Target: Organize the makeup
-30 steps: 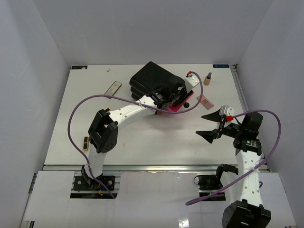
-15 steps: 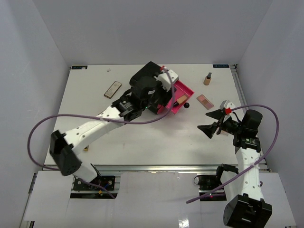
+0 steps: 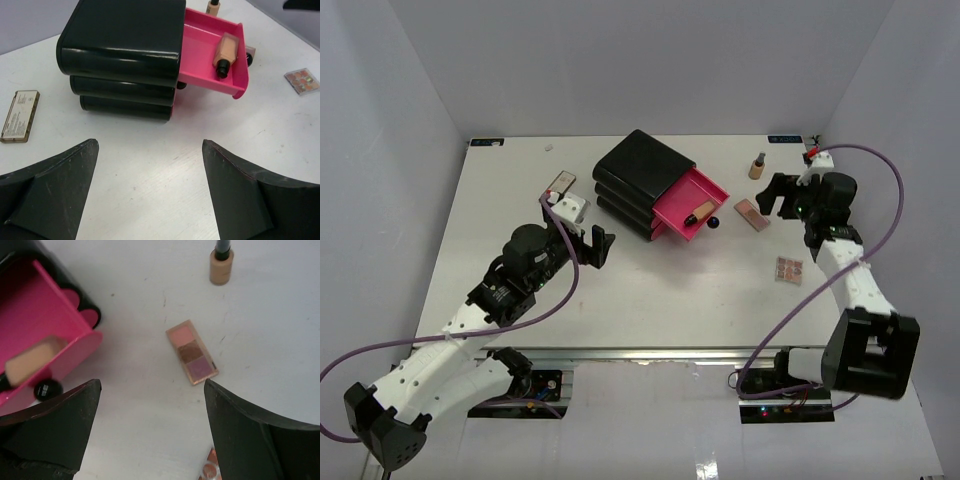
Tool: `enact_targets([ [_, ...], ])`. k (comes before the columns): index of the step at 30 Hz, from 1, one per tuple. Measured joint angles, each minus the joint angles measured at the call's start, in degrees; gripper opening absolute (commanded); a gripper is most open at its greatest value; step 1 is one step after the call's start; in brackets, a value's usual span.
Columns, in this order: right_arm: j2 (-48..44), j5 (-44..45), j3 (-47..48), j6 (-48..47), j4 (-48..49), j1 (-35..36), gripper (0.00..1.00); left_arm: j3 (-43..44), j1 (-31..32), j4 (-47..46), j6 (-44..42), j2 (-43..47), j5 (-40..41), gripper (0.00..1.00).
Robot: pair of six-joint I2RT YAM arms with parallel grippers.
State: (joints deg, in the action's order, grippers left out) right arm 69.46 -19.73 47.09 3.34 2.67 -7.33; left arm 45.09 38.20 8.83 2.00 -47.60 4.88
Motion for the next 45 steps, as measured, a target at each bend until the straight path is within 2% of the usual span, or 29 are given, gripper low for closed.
enact_targets([
  [6, 18.60, 11.09, 13.96, 2.74, 1.39, 3.57, 0.90, -2.74, 0.00, 0.10, -0.67, 2.15, 0.97, 0.98],
  [13, 37.22, 14.75, 27.69, 2.26, 2.14, 4.15, 0.90, -2.74, -0.05, -0.28, -1.23, 2.01, 2.21, 0.98],
  [26, 56.99, 15.44, 46.64, 1.06, 1.39, 4.89, 0.93, -3.10, -2.38, -0.46, -1.55, -0.06, 1.34, 0.98],
  [32, 62.86, 16.37, 52.88, -0.34, 0.20, 5.16, 1.00, -3.20, -2.90, -0.47, -1.55, -1.10, 0.35, 0.98],
  [38, 66.41, 16.85, 55.75, -1.58, -0.02, 5.18, 0.79, -3.23, -3.29, -0.50, -1.55, -1.32, -0.05, 0.98],
  [45, 67.05, 16.82, 55.80, -2.25, -0.25, 5.18, 0.69, -3.27, -3.61, -0.52, -1.55, -1.38, -0.73, 0.98],
])
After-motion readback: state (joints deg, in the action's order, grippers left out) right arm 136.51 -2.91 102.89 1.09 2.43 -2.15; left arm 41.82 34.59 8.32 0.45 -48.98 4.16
